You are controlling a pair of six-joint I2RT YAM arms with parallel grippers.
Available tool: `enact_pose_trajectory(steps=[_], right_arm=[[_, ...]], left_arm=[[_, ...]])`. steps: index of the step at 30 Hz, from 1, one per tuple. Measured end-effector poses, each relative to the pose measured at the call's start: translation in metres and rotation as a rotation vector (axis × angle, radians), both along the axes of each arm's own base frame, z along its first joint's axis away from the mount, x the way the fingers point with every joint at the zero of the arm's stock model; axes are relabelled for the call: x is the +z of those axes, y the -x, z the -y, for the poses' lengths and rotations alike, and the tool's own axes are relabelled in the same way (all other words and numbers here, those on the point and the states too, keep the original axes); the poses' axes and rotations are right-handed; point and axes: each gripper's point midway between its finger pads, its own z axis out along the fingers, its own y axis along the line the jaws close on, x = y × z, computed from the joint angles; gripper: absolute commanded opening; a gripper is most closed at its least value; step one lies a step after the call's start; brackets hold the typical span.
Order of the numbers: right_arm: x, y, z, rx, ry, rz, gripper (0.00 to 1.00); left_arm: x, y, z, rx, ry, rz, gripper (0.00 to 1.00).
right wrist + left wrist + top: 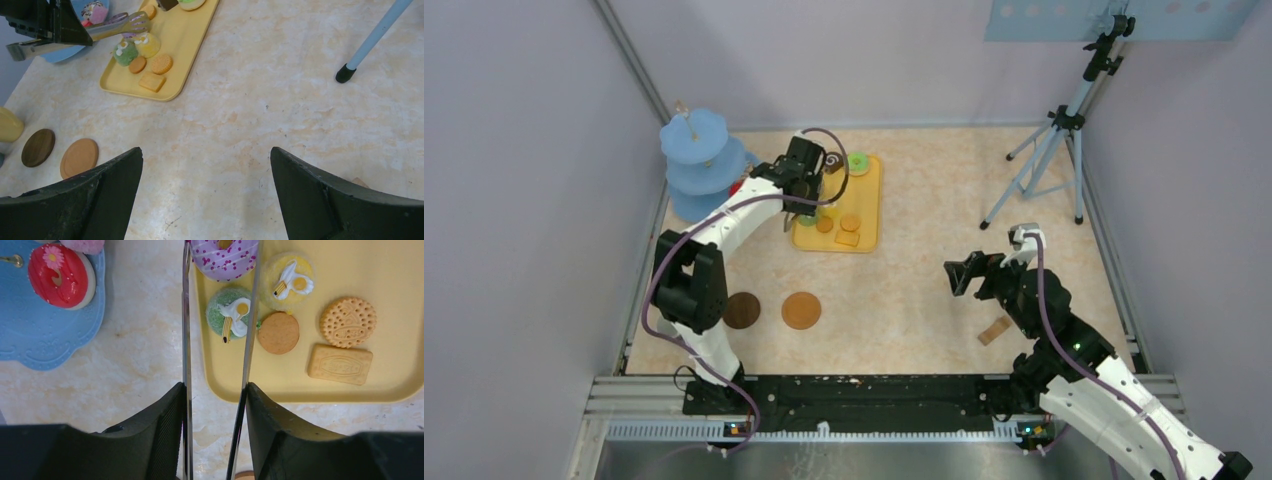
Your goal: Serve the afternoon tea
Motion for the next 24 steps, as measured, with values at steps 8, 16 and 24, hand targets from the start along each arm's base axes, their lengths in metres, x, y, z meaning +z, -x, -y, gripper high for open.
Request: enact_pose_trajectory(steps=[8,16,24], right_arm=[[0.000,0.000,0.000,0.000,0.000,0.000,0.96],[0.000,0.000,0.000,0.000,0.000,0.000,0.96],[0.005,0.001,0.001,0.001,-0.013,0.017,0.96]], left_arm=[[0.019,-0.007,0.006,-0.001,0.000,0.054,0.41],[0.051,-0.003,0.000,0.027,0.019,0.125,0.35],[0.068,0.032,-0.035,0.122,-0.043,0.150,0.34]])
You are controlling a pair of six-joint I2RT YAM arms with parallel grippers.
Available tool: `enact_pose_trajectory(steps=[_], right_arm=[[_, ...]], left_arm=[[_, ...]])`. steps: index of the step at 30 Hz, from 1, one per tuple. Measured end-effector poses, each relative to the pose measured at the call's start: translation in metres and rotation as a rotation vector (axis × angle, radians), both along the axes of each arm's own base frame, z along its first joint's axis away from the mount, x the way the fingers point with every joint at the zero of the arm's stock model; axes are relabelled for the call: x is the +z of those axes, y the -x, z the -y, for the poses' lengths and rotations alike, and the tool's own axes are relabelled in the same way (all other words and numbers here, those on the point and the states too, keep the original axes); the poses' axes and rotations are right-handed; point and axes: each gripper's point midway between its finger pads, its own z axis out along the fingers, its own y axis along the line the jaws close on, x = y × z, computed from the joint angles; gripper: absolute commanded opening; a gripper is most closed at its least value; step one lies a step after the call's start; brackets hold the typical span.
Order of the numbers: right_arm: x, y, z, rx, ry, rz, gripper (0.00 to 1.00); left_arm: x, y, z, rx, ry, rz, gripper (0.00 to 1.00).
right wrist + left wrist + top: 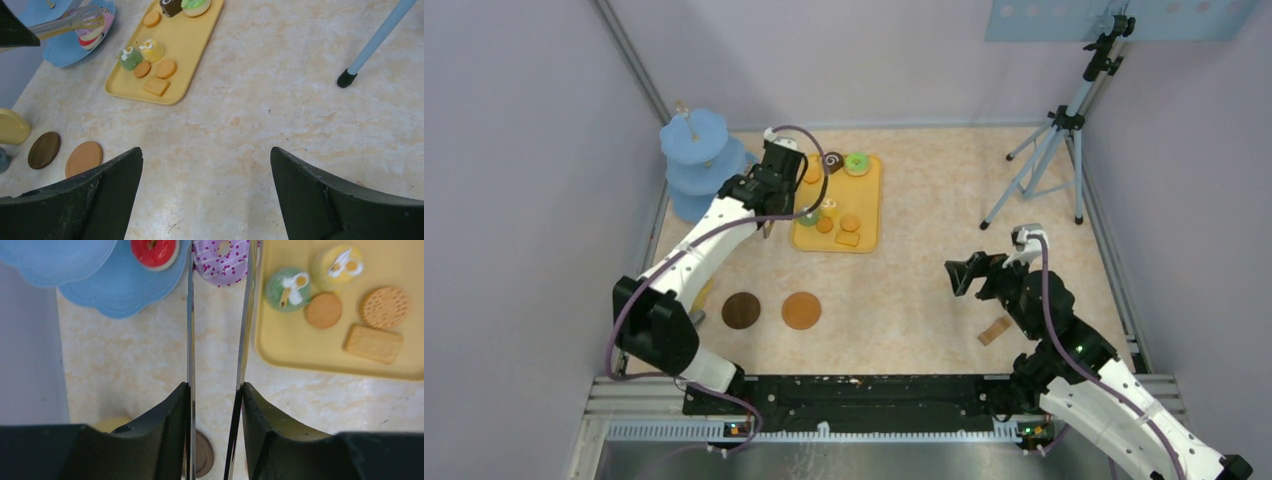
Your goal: Serve the afternoon tea
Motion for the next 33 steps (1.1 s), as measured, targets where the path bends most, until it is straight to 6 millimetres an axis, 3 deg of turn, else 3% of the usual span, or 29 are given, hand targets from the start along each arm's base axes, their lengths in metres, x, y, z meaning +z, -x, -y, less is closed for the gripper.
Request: enact_pose_trajectory(steps=[5,12,14,25,33], right_arm=[[0.001,0.001,-0.002,0.013,-0.004,0.003,0.96],[0.003,0.003,-0.006,0.038,-0.013,0.008,0.96],[0.005,0.004,-0.007,0.043,-0.020,0.015,0.96],[0.012,0.006,-0.009,0.061,-0.041,0.037,0.96],[0.012,0.006,-0.009,0.062,-0.041,0.038,0.96]], left_arm=[[-0.003,0.037,-0.037,0.072,-0.033,-0.029,0.31],[-0.020,0.059,-0.123,0.320,-0.043,-0.068,0.28],[-0.025,0.063,-0.136,0.363,-0.054,-0.081,0.27],[-0.041,0.040,-0.164,0.485,-0.071,-0.060,0.26],[-0.049,0.009,-0.176,0.532,-0.076,-0.032,0.30]])
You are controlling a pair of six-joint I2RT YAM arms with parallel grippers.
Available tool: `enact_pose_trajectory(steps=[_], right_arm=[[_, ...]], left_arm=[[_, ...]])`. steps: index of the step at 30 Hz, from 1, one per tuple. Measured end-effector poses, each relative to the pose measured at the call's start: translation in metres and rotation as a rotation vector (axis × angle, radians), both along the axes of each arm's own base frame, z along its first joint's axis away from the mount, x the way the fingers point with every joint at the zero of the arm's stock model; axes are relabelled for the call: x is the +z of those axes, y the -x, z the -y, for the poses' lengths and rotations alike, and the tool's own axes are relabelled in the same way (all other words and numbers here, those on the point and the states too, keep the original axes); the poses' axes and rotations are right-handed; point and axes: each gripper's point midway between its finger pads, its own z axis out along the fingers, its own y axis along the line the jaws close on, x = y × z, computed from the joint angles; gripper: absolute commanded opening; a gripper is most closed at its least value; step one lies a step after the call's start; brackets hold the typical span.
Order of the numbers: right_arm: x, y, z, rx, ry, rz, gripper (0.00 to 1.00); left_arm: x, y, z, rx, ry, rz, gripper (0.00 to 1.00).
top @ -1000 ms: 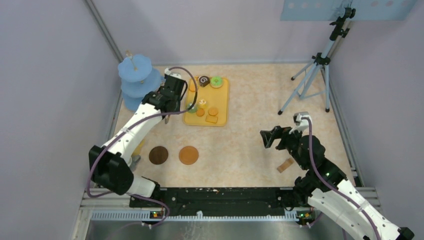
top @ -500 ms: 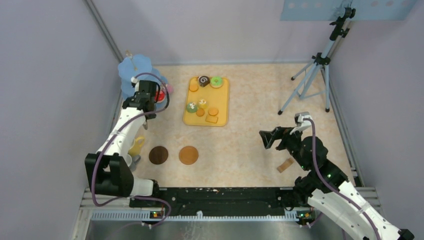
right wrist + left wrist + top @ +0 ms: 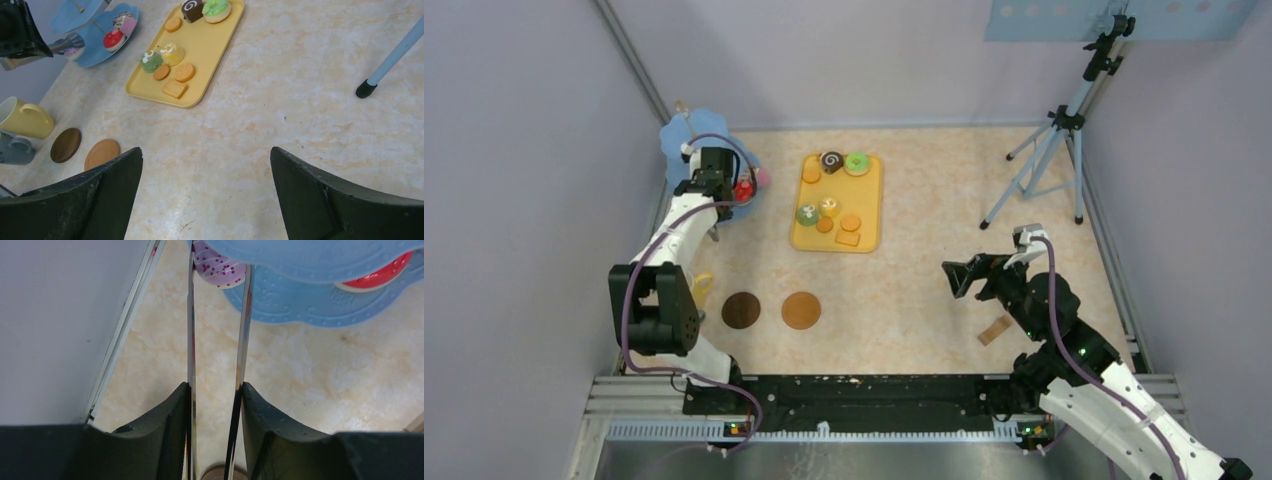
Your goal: Serve the afternoon tea
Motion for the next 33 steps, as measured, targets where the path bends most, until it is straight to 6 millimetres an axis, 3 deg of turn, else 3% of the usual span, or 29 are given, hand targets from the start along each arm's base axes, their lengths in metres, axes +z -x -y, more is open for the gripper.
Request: enact_pose_trajectory(steps=[3,6,12,25,33], right_arm=[[0.000,0.000,0.000,0.000,0.000,0.000,0.96],[0.000,0.000,0.000,0.000,0.000,0.000,0.96],[-0.001,0.000,0.000,0.000,0.000,-0.001,0.96],[-0.003,0.000,0.000,0.000,0.003,-0.005,0.96],[-0.003,0.000,0.000,0.000,0.004,-0.005,0.96]], left_arm=[[-0.002,-0.014,-0.001,0.005,-0.003,0.005,0.41],[-0.008,-0.026,-0.002,0.007,-0.005,0.001,0.44],[-0.012,-0.028,-0.002,0.010,-0.004,-0.014,0.60],[0.008,-0.022,0.005,-0.013,0.038,0.038,0.61],[-0.004,0.023,0.023,-0.068,0.140,-0.010,0.51]])
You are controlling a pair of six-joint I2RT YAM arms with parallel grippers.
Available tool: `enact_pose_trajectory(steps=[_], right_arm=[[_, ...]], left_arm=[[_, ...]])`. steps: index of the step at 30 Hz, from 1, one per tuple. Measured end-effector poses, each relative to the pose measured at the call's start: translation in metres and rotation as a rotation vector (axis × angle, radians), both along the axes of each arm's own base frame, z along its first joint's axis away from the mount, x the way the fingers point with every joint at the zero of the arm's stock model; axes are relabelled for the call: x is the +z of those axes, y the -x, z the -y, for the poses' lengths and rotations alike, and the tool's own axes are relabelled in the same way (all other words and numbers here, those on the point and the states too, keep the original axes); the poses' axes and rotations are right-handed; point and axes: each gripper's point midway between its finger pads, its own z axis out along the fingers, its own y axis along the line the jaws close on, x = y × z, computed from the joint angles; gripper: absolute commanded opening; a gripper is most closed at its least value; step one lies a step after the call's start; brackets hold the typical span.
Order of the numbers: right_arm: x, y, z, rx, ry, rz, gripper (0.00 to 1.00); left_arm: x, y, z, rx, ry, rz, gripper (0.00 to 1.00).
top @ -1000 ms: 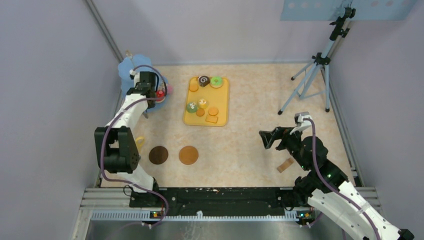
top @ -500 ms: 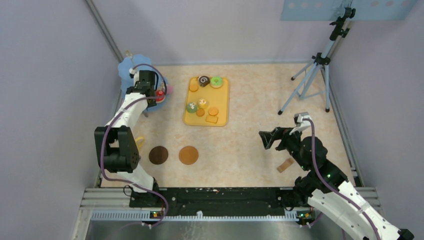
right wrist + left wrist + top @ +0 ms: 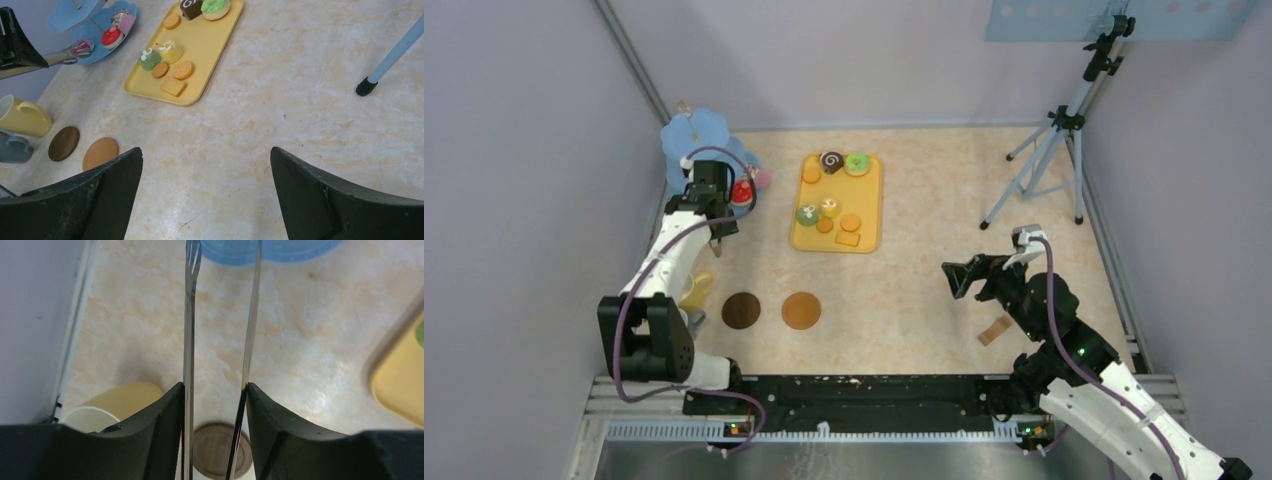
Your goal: Serve the afternoon tea
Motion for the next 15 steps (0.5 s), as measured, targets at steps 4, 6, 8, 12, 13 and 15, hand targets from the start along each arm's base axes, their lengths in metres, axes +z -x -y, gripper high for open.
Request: enact_pose_trajectory(steps=[4,6,8,12,13,15], right_arm=[[-0.002,-0.001,-0.001,0.000,0.006,-0.007,0.96],[-0.003,-0.001,-0.001,0.000,0.008,-0.011,0.96],[-0.004,-0.001,-0.001,0.000,0.010,-0.012,0.96],[-0.004,-0.001,-0.001,0.000,0.010,-0.013,0.96],[-0.004,-0.001,-0.001,0.000,0.010,-0.013,0.96],[-0.004,-0.001,-0.001,0.000,0.010,-0.013,0.96]], left_arm=[[0.005,0.016,0.021,-0.056,0.112,0.028,0.47],[0.009,0.018,0.034,-0.091,0.162,0.053,0.47],[0.014,0.017,0.045,-0.119,0.194,0.077,0.47],[0.020,0.006,0.074,-0.199,0.240,0.119,0.48],[0.021,0.001,0.083,-0.223,0.253,0.127,0.48],[0.023,-0.012,0.100,-0.263,0.266,0.141,0.47]])
